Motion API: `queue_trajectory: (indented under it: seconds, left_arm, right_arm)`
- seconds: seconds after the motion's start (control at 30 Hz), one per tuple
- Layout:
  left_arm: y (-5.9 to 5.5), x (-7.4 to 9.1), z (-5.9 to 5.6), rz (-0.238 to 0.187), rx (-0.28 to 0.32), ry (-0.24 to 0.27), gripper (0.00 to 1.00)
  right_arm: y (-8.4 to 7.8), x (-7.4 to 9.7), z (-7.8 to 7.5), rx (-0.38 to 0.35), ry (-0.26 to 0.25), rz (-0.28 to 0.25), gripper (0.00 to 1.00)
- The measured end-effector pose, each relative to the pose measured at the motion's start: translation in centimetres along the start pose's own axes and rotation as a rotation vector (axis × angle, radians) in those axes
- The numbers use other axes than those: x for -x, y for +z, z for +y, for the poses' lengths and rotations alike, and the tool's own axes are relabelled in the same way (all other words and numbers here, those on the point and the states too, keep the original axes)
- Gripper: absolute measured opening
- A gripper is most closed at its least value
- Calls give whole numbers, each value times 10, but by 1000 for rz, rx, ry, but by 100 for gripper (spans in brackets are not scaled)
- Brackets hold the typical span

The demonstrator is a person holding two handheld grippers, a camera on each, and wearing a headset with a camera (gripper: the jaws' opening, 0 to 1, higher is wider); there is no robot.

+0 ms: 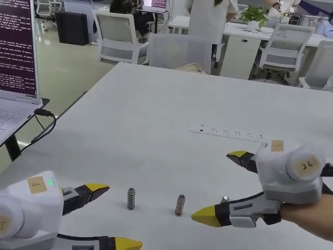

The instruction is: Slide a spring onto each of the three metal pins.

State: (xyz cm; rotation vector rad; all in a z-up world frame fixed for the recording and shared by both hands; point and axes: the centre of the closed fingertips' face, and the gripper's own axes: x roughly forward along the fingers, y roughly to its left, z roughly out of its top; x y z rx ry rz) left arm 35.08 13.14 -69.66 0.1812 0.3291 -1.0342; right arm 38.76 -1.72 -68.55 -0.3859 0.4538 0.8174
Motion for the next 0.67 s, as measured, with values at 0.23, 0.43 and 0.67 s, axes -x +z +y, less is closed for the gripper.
queue_trajectory:
  seconds: [0.23,0.43,0.67]
  left_arm:
    - [1,0,-1,1,-1,-2,72]
    - [1,0,-3,0,2,-2,72]
    - [0,3,-3,-3,8,3,72]
  right_arm:
    - [-14,20,0,-66,-54,-33,99]
    - [-28,30,4,-101,-77,-37,99]
    - [-42,35,13,-136,-91,-40,99]
